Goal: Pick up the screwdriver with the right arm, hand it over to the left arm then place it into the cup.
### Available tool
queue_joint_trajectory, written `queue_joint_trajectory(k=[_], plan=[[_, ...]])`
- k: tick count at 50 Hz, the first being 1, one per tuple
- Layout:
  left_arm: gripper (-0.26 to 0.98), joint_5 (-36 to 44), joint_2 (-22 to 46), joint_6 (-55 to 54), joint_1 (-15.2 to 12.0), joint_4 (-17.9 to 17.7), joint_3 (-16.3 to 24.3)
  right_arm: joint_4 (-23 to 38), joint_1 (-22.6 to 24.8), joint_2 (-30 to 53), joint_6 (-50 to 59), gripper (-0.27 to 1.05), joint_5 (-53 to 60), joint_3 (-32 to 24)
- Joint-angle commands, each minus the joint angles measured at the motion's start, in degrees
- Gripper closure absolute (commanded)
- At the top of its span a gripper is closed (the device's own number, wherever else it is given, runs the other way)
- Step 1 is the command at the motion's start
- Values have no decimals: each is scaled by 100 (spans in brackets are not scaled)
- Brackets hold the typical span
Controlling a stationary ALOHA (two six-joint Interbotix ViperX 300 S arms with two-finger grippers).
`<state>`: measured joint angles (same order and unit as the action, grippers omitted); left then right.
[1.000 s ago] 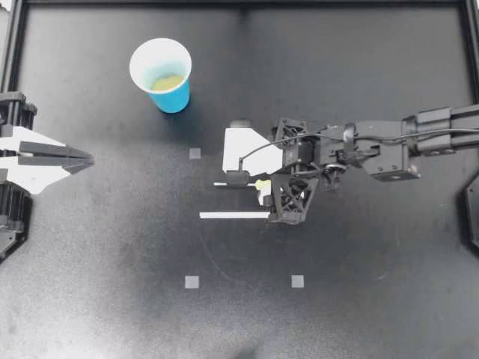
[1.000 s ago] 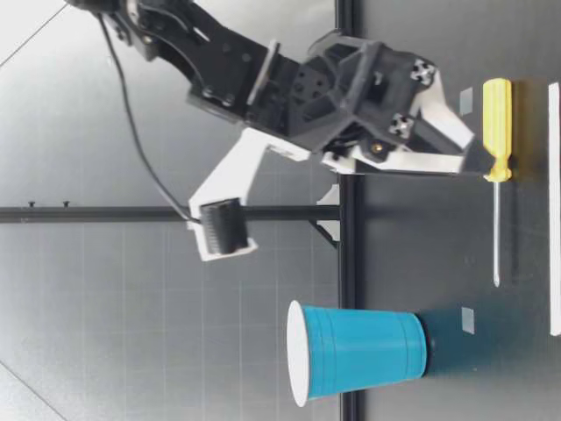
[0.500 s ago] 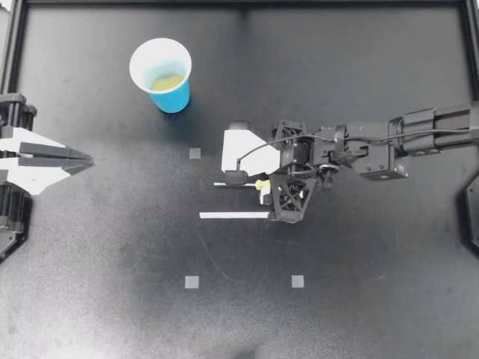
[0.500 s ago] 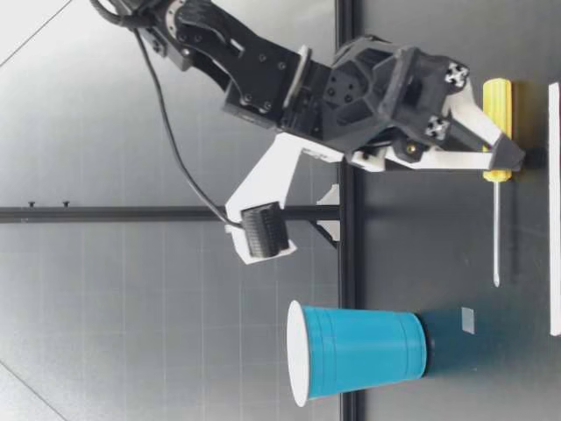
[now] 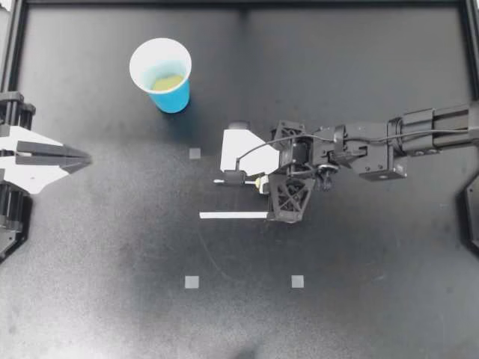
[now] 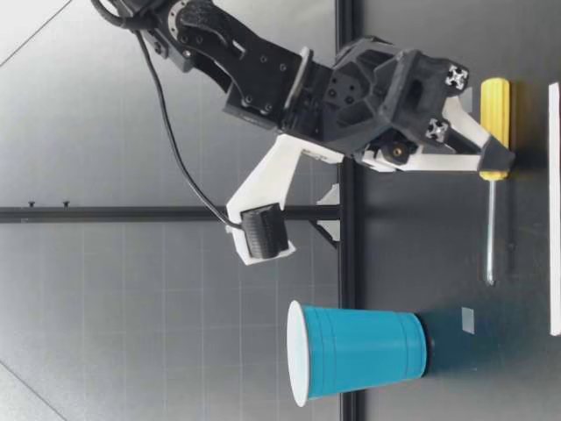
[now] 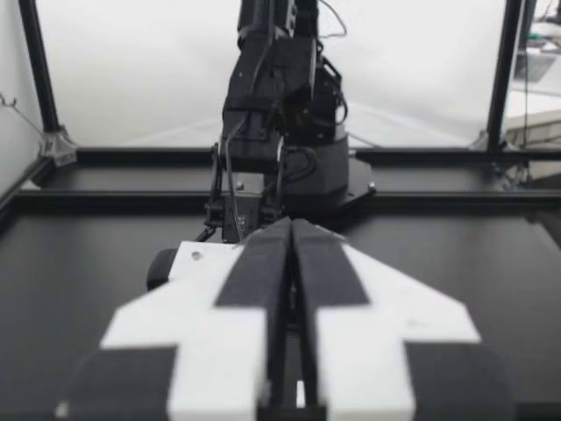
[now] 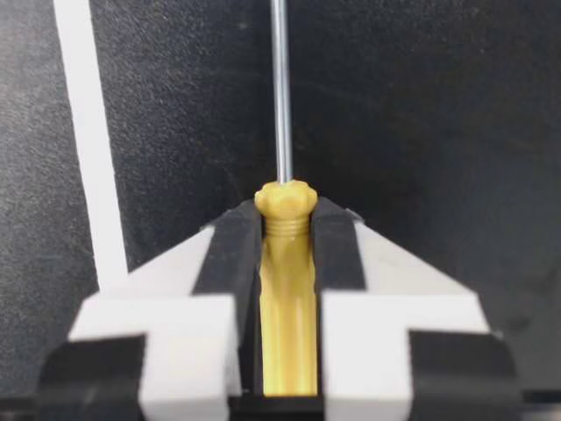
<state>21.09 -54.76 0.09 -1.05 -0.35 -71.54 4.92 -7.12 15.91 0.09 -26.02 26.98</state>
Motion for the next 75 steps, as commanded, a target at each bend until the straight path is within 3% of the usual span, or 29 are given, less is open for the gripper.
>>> queue_joint_trajectory(k=[1,8,18,31,36,49,75], plan=[[57,237,202,0,-9,-26,53,-97,-44,-422,9,71,62,-18],[39,633,642,-26,-9,-97,70,-466,44,-1002,26,71,712,360],[10,1125,1371,-62,-9,-114,167,-861,308,-1802,246,71,2584,1310],[7,2461,2505,-70,-9,-105,422,-853,519,-2268,932,71,6038,2285],[7,2909,2979,-70,-9,-123,606,-773,536,-2171,993,71,6592,2276],[7,3366,3788,-88,-9,-158,1143,-431,606,-1846,967,71,6618,1731],[7,3533,4017,-466,-9,-79,1406,-229,580,-1626,914,71,6609,1354]])
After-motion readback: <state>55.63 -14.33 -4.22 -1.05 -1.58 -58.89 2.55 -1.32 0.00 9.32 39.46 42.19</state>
